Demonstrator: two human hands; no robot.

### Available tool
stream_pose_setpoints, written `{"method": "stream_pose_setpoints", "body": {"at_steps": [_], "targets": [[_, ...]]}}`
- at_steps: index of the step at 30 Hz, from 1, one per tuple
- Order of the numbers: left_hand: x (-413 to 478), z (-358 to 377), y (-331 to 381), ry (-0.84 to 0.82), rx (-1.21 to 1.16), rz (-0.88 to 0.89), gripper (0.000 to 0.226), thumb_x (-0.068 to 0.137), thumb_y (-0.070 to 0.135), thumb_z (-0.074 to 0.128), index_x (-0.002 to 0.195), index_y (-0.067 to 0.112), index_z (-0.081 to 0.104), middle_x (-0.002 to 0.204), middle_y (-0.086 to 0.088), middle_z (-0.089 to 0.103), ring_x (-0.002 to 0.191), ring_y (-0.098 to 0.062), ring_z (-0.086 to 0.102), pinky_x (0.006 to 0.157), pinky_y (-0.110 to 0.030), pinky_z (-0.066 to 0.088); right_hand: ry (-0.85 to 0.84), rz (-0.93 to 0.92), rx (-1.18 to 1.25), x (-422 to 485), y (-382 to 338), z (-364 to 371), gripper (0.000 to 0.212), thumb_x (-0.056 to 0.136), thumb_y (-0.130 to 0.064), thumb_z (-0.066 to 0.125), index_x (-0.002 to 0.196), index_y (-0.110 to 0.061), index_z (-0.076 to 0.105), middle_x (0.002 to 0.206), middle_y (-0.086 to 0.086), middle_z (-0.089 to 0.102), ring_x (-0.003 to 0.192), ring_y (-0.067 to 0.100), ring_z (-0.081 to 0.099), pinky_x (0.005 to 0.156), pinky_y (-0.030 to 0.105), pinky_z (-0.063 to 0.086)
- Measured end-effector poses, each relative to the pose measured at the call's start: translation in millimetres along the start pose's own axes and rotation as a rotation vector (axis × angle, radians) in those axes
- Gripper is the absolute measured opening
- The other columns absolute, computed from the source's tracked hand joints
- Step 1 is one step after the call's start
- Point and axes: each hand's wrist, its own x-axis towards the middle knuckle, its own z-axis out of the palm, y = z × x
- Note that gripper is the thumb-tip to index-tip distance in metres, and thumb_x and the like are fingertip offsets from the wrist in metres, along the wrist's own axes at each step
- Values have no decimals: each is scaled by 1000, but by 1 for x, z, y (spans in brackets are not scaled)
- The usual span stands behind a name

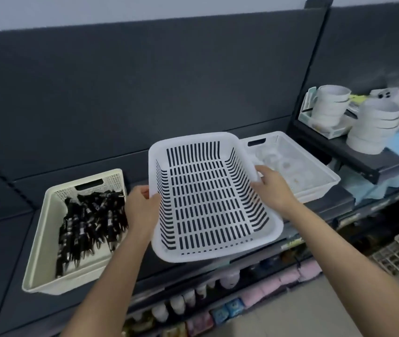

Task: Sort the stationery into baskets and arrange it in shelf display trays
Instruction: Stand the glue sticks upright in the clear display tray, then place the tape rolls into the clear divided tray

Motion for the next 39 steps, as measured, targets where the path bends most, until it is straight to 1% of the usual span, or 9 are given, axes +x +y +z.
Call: {"method": "stream_pose_setpoints", "body": {"at_steps": [5, 10, 13, 17, 22, 29, 33, 36, 39], "targets": [[9, 12, -9, 6, 113, -41, 8, 86, 10, 58, 94, 13, 60, 84, 1, 65, 68, -12, 62, 48, -24, 42, -84, 5, 0, 20, 13, 15, 52, 89, -1, 50, 138, -16, 43, 109, 10, 65, 92, 28, 63, 84, 41, 52], [15, 18, -17, -30, 167, -73, 11, 85, 11, 53, 82, 0, 51, 71, -7, 60, 54, -18, 56, 41, -22, 35, -118, 23, -11, 35, 20, 26, 35, 90, 0, 48, 124, -8, 52, 113, 9, 64, 97, 26, 62, 84, 36, 52], [16, 21, -18, -41, 154, -82, 9, 86, 9, 55, 83, 3, 49, 78, -17, 59, 61, -25, 56, 45, -25, 36, -120, 19, -66, 42, 20, 30, 21, 90, -2, 49, 110, -2, 55, 101, 14, 65, 88, 29, 62, 77, 41, 52], [17, 21, -18, -47, 209, -66, 15, 89, 4, 51, 95, -10, 52, 90, -20, 62, 71, -28, 60, 47, -28, 41, -121, -38, -85, 47, 20, 33, 17, 89, -1, 51, 103, -5, 58, 92, 5, 61, 76, 16, 55, 64, 26, 39], [17, 24, 1, -13, 378, 49, 38, 87, 2, 51, 125, 2, 46, 119, -19, 53, 103, -33, 56, 83, -46, 53, -125, -49, -96, 46, 21, 31, 19, 89, -2, 49, 105, -8, 59, 91, 2, 62, 82, 20, 58, 69, 28, 42], [16, 47, 29, -103, 373, 265, 52, 89, 9, 57, 139, 8, 41, 142, -14, 36, 130, -28, 36, 104, -32, 34, -4, -54, -152, 43, 17, 4, 42, 93, -15, 52, 134, -9, 47, 109, 8, 66, 101, 24, 61, 82, 26, 43], [7, 73, 47, -182, 343, 341, 49, 90, 12, 59, 136, 8, 44, 137, -11, 44, 125, -24, 43, 100, -30, 36, 40, -31, -199, 47, 31, -22, 39, 93, -17, 53, 132, -10, 51, 115, 8, 65, 103, 23, 60, 84, 24, 42], [-2, 98, 62, -265, 349, 366, 53, 92, 16, 58, 141, 12, 39, 142, -8, 38, 107, -5, 49, 82, -3, 29, 65, -14, -219, 53, 48, -42, 37, 93, -18, 53, 129, -10, 53, 116, 8, 65, 102, 23, 60, 81, 22, 41], [-6, 129, 79, -318, 321, 375, 53, 92, 17, 57, 141, 14, 39, 141, -7, 39, 91, 0, 42, 70, 0, 28, 83, -20, -184, 61, 64, -59, 35, 94, -18, 52, 128, -12, 55, 117, 5, 64, 92, 15, 57, 73, 21, 41]]}}
